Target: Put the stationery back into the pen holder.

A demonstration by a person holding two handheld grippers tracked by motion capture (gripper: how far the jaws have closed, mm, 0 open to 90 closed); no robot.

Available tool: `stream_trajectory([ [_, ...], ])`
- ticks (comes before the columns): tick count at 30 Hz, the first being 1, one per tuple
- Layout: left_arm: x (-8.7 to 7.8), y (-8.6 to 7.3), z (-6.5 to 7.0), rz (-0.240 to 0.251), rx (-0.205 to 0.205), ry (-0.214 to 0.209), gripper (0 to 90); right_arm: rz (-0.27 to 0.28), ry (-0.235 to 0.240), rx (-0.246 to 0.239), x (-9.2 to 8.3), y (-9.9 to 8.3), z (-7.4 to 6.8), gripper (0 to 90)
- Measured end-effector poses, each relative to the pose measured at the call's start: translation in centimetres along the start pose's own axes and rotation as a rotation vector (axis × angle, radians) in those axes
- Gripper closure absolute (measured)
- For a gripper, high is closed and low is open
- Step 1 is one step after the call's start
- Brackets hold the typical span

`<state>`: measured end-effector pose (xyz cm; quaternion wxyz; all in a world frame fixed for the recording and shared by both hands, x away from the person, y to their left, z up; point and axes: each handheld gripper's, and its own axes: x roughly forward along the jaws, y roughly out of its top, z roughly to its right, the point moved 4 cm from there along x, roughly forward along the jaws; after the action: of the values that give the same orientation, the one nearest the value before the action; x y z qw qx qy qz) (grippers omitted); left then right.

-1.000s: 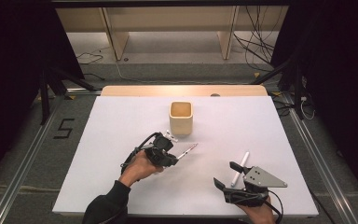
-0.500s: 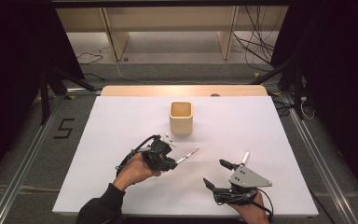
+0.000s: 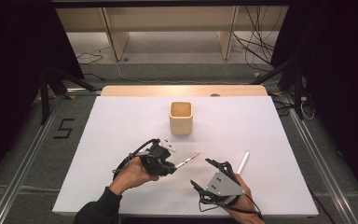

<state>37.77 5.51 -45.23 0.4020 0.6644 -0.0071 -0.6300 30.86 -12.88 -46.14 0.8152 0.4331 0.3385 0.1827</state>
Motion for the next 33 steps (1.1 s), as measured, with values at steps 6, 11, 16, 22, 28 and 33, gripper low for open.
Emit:
stream_trajectory([
  [6, -0.1, -0.1, 0.5, -0.012, 0.019, -0.011, 79.4, -0.042, -0.031, -0.159, 0.9, 0.1, -1.4, 22.8],
  [11, -0.1, -0.2, 0.8, -0.028, 0.036, -0.018, 79.4, -0.078, -0.085, -0.321, 1.7, 0.3, -2.3, 24.7],
  [16, -0.1, -0.2, 1.2, -0.036, 0.044, -0.030, 79.4, -0.106, -0.118, -0.424, 2.5, 0.2, -3.3, 27.8],
  [22, -0.2, -0.2, 1.5, -0.049, 0.060, -0.042, 79.5, -0.134, -0.133, -0.572, 3.4, 0.1, -4.2, 33.3],
  [28, -0.3, -0.1, 2.0, -0.058, 0.079, -0.047, 79.4, -0.151, -0.143, -0.607, 3.7, 0.1, -4.5, 37.4],
  [33, -0.2, -0.1, 2.4, -0.066, 0.085, -0.055, 79.4, -0.164, -0.156, -0.668, 4.0, -0.1, -4.8, 45.7],
])
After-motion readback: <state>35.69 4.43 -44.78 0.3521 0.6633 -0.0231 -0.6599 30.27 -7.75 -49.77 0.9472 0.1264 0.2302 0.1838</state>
